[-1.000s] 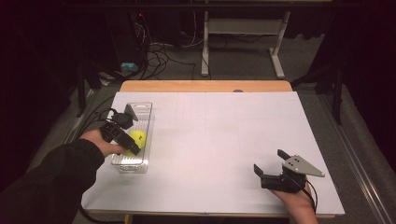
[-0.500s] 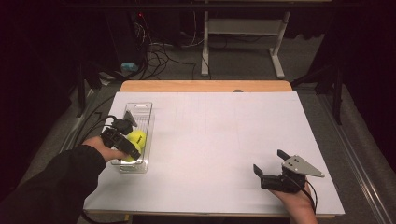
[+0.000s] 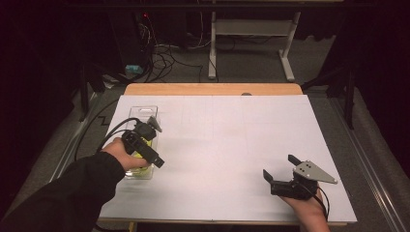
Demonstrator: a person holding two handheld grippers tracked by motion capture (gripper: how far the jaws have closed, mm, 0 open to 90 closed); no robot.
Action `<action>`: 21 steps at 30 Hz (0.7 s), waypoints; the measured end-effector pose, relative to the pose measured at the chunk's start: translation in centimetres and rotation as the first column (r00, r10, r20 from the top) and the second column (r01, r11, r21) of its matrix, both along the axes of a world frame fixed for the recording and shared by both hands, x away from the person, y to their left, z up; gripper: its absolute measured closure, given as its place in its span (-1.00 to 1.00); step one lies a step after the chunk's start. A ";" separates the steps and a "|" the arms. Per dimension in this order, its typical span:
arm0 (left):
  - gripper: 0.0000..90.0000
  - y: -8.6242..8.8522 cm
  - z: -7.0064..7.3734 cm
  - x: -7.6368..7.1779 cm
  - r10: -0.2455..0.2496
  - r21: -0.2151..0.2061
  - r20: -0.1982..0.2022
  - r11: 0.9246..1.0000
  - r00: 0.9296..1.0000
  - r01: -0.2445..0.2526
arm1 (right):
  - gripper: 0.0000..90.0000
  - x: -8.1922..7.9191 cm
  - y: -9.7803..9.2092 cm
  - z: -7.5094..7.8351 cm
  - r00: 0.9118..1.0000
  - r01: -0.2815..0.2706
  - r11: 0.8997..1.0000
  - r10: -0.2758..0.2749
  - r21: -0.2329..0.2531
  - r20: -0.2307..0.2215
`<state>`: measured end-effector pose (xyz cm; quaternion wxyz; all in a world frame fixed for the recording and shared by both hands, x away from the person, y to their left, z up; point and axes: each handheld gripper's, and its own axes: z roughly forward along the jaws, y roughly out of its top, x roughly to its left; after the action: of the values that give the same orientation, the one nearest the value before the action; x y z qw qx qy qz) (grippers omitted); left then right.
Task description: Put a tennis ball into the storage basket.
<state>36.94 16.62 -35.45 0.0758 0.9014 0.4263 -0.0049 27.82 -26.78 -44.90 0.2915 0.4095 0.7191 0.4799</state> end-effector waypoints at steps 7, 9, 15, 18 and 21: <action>-1.00 -3.8 -1.2 -0.5 -0.048 -0.038 0.032 0.998 0.998 0.049 | -1.00 0.0 -0.1 0.0 1.000 0.002 1.000 -0.002 0.003 0.001; -1.00 -4.7 -1.8 -0.6 -0.058 -0.068 0.050 0.996 0.997 0.061 | -1.00 0.0 -0.1 0.0 1.000 0.000 1.000 0.000 0.004 0.001; -0.99 -6.7 -4.5 -1.1 -0.050 -0.199 0.137 0.977 0.989 0.077 | -1.00 -0.1 0.1 0.0 1.000 -0.009 1.000 0.009 0.001 0.002; -0.99 -7.1 -6.1 -1.7 -0.027 -0.242 0.199 0.967 0.980 0.076 | -1.00 -0.2 0.1 0.0 1.000 -0.013 1.000 0.013 0.003 0.005; -0.99 -7.0 -7.6 -2.3 0.013 -0.331 0.255 0.941 0.967 0.075 | -1.00 -0.2 0.2 0.0 1.000 -0.017 1.000 0.017 0.012 0.001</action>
<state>34.68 9.62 -43.05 0.2830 0.8748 0.3916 0.0359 27.62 -26.57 -44.91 0.2852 0.4047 0.7195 0.4871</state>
